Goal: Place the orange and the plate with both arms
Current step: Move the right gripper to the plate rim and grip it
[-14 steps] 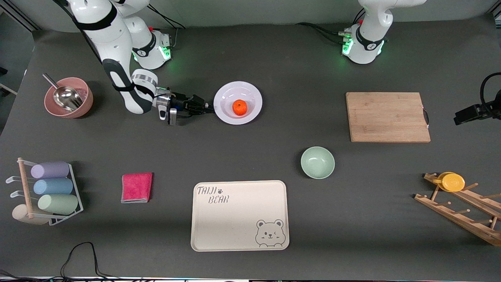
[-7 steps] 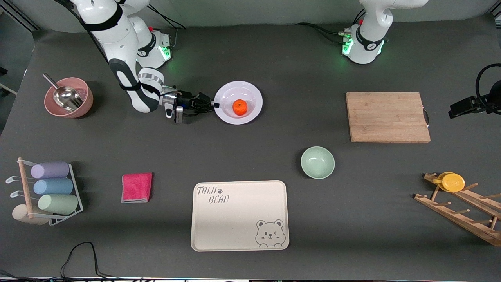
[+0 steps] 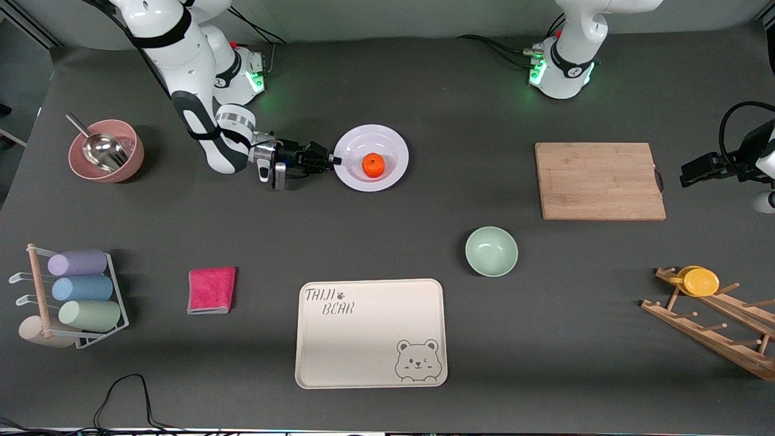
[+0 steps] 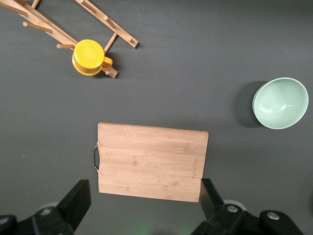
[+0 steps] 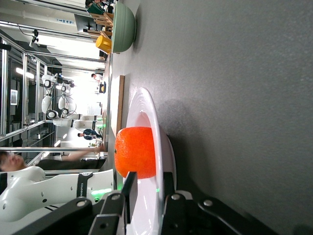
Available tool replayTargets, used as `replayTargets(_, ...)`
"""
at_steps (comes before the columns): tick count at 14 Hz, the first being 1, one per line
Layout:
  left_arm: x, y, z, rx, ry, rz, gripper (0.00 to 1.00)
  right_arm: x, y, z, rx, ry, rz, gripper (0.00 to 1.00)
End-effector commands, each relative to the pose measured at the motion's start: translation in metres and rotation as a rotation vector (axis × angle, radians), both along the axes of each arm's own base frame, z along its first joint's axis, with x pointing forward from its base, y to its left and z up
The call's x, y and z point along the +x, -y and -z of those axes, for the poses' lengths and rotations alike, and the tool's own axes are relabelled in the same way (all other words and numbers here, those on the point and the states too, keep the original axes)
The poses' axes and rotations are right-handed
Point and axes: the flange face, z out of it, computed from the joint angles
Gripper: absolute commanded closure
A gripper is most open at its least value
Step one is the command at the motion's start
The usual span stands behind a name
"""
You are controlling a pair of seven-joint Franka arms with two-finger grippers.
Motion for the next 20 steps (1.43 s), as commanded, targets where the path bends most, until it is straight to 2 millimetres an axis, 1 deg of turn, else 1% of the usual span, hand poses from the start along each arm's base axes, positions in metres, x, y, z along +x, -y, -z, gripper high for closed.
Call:
replayTargets(1, -0.007, -0.005, -0.007, -0.029, 0.018, 0.047, 0.0, -0.006, -0.005, 0.013, -0.009, 0.03, -0.002, 0.75)
replayTargets(4, -0.009, -0.002, -0.013, -0.05, 0.025, 0.033, 0.0, -0.008, -0.005, 0.015, -0.009, 0.038, -0.006, 0.76)
replayTargets(5, -0.011, 0.001, -0.018, -0.055, 0.034, 0.025, 0.0, -0.008, -0.005, 0.015, -0.009, 0.04, -0.007, 0.79)
replayTargets(6, -0.011, -0.003, -0.02, -0.059, 0.041, 0.017, 0.0, -0.008, -0.005, 0.015, -0.009, 0.04, -0.007, 0.83)
replayTargets(7, -0.012, -0.006, -0.022, -0.088, 0.042, 0.007, 0.0, -0.008, -0.005, 0.015, -0.01, 0.047, -0.009, 0.9)
replayTargets(8, -0.014, -0.018, -0.023, -0.103, 0.041, -0.011, 0.0, -0.009, -0.005, 0.015, -0.01, 0.054, -0.014, 0.99)
replayTargets(9, -0.015, -0.023, -0.026, -0.106, 0.048, -0.017, 0.0, -0.01, -0.004, 0.016, -0.012, 0.052, -0.013, 1.0)
replayTargets(12, -0.017, -0.019, -0.032, -0.095, 0.057, -0.007, 0.0, -0.008, -0.005, 0.015, -0.008, 0.055, -0.009, 1.0)
replayTargets(14, -0.019, -0.019, -0.033, -0.095, 0.052, -0.005, 0.0, -0.004, -0.008, 0.01, 0.033, 0.059, 0.0, 1.0)
replayTargets(16, -0.019, -0.019, -0.034, -0.095, 0.052, -0.005, 0.0, 0.005, -0.011, -0.003, 0.062, 0.064, 0.015, 1.0)
replayTargets(20, -0.021, -0.022, -0.036, -0.095, 0.057, -0.008, 0.0, 0.034, -0.022, -0.06, 0.147, -0.002, 0.059, 1.0)
